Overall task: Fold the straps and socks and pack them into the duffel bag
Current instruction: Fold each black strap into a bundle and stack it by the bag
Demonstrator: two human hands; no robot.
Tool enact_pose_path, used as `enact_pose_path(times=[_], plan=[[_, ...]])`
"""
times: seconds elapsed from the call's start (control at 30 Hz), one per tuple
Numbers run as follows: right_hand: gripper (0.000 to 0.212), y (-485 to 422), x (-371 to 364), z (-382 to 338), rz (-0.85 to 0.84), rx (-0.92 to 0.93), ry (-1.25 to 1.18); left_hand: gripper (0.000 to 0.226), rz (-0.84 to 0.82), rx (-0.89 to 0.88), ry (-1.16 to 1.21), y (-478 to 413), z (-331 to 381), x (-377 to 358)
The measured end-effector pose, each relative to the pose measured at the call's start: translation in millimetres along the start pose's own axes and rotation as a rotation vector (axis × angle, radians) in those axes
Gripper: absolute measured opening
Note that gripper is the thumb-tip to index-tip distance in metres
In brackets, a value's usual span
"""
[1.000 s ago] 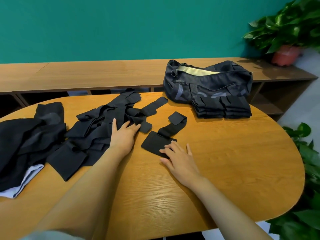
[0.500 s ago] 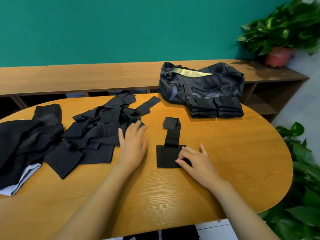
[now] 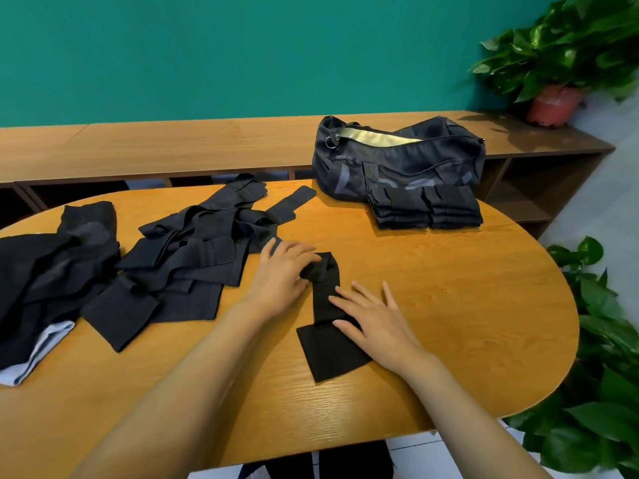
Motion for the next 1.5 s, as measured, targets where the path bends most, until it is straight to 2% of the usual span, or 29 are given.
enact_pose_path(times=[0.07,0.2,0.3,0.37,0.43,0.53,0.6,0.7,0.77,0.83,0.9,1.0,1.23,1.3,1.43,1.5], plan=[[0.05,0,-6,3,-0.016,-0.026,-0.025,0.045,-0.131,-0.056,0.006,-12,-7,-9],[0.056,-1,-8,5,-0.017,-0.048,-0.014,0.033,-0.143,-0.154,-0.078,-29,-11,-11],[0.057,1,-8,5,-0.029,-0.071,-0.001,0.029,-0.254,-0.158,0.009,-40,-22,-5],[0.062,2,-9,5,-0.023,-0.071,0.016,0.025,-0.344,-0.108,0.163,-48,-29,-2],[0.068,4,-9,6,-0.005,-0.068,0.03,0.021,-0.346,-0.035,0.301,-58,-35,1],[0.072,8,-10,7,0.008,-0.071,0.02,0.017,-0.15,0.252,0.526,-76,-61,13],[0.07,10,-9,5,0.008,-0.075,0.024,0.014,-0.108,0.393,0.62,-83,-77,14],[0.058,9,-7,1,-0.016,-0.113,0.065,0.017,-0.066,0.469,0.575,-89,-78,2],[0.061,6,-7,-1,-0.027,-0.143,0.112,0.037,-0.052,0.513,0.41,-82,-64,-3],[0.073,1,-10,1,-0.041,-0.175,0.119,0.046,-0.016,0.49,0.309,-65,-46,-2],[0.079,-2,-11,4,-0.065,-0.193,0.088,0.045,0.033,0.435,0.336,-40,-28,-4],[0.073,1,-4,8,-0.036,-0.195,0.031,0.039,0.108,0.352,0.449,6,-2,-8],[0.071,40,5,7,0.013,-0.155,-0.024,0.03,0.174,0.285,0.395,85,42,0],[0.072,51,2,5,0.014,-0.162,-0.042,0.03,0.151,0.243,0.421,93,59,3],[0.068,65,-9,1,0.008,-0.175,-0.075,0.043,-0.032,0.229,0.448,108,76,-2],[0.067,72,-11,-2,0.001,-0.178,-0.081,0.048,-0.072,0.237,0.427,116,78,-5]])
Point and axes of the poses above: each hand's wrist, its own y-axis away from the middle knuckle, its own x-axis out of the back of the hand, z = x × y, the point moved 4 cm from there along -y, towards the middle knuckle, and after that the axes turned 8 degrees about -x, right-handed, at the moved point
